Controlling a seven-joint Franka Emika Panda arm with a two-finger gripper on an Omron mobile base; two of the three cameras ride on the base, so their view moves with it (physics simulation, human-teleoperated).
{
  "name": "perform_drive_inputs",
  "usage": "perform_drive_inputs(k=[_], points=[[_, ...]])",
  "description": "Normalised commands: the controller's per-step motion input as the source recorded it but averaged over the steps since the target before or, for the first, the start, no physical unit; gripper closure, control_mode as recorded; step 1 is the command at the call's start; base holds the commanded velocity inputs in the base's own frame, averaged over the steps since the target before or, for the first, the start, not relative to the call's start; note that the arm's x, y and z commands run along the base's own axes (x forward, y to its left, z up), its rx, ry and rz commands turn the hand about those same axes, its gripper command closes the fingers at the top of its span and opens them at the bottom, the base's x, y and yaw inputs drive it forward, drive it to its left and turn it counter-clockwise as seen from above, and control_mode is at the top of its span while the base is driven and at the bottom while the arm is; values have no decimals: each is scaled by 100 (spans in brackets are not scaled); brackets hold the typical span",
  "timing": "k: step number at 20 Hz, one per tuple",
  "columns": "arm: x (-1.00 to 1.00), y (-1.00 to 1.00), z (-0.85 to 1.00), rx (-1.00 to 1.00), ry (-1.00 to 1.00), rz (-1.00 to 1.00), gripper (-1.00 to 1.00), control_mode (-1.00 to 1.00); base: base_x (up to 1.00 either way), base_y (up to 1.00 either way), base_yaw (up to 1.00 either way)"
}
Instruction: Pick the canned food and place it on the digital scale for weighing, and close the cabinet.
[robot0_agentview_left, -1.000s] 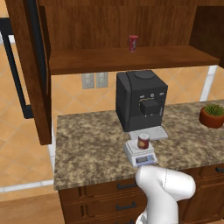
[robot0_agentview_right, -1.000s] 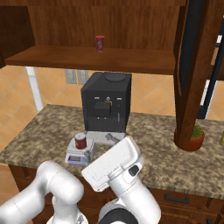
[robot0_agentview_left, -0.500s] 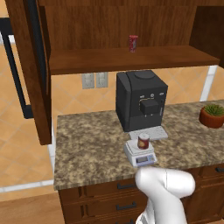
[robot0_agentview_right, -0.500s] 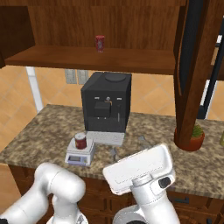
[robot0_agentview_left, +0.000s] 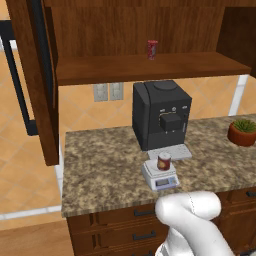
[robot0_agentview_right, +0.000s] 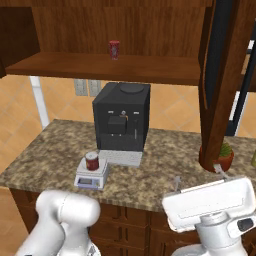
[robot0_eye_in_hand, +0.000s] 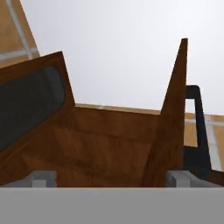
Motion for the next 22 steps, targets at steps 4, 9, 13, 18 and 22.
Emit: perform_drive_inputs(k=[4,9,13,18,22], points=[[0,-83,24,4,8,-2,-100,-100,0,0,0],[4,-64,3,1,6,0,-100,-100,0,0,0],[42,-37,1,0,0,0,-100,-100,0,0,0],[82,-21,6,2,0,0,-100,-100,0,0,0],[26,-14,59,1,1,-5,-100,-100,0,0,0]])
